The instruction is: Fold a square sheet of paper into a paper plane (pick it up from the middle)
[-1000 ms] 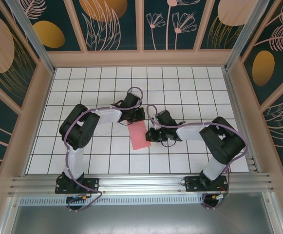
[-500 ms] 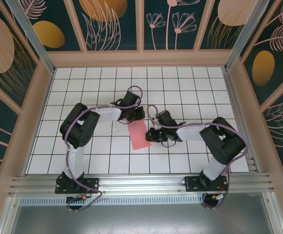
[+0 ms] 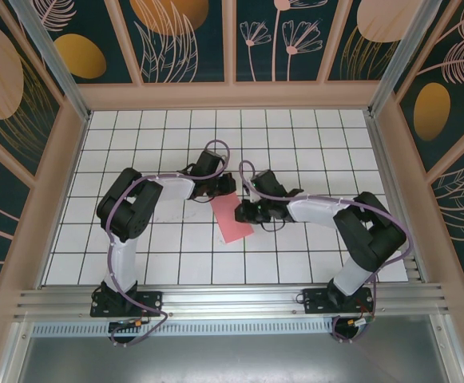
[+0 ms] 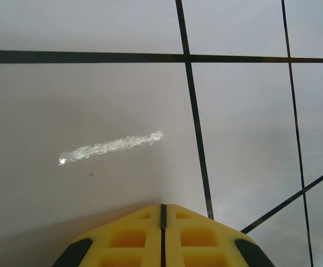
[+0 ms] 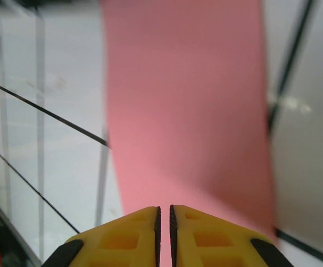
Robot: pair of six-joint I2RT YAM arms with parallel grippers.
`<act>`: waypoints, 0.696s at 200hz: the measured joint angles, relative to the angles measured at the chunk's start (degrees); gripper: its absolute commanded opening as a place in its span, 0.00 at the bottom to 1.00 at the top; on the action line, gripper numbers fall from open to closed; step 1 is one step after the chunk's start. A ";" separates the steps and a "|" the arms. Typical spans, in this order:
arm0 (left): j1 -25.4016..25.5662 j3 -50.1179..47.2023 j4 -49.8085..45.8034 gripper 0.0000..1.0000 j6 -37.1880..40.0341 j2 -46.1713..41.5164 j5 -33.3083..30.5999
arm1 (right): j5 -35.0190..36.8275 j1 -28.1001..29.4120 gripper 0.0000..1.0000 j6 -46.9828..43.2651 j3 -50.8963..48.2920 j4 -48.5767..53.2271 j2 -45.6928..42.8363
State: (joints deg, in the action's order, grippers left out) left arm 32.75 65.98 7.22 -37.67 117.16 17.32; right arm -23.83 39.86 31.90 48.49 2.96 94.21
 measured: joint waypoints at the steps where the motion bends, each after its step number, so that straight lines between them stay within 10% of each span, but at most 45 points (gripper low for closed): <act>1: 0.00 -0.02 0.07 0.09 0.02 0.00 0.00 | 0.00 0.00 0.18 0.00 0.00 0.00 0.00; 139: -0.13 -0.42 0.90 0.09 0.17 0.00 0.00 | 1.31 -3.06 0.17 -1.49 7.21 0.22 10.88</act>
State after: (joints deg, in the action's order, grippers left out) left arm 32.62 65.56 8.12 -37.50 117.16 17.32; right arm -22.52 36.80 30.41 55.70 3.18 105.10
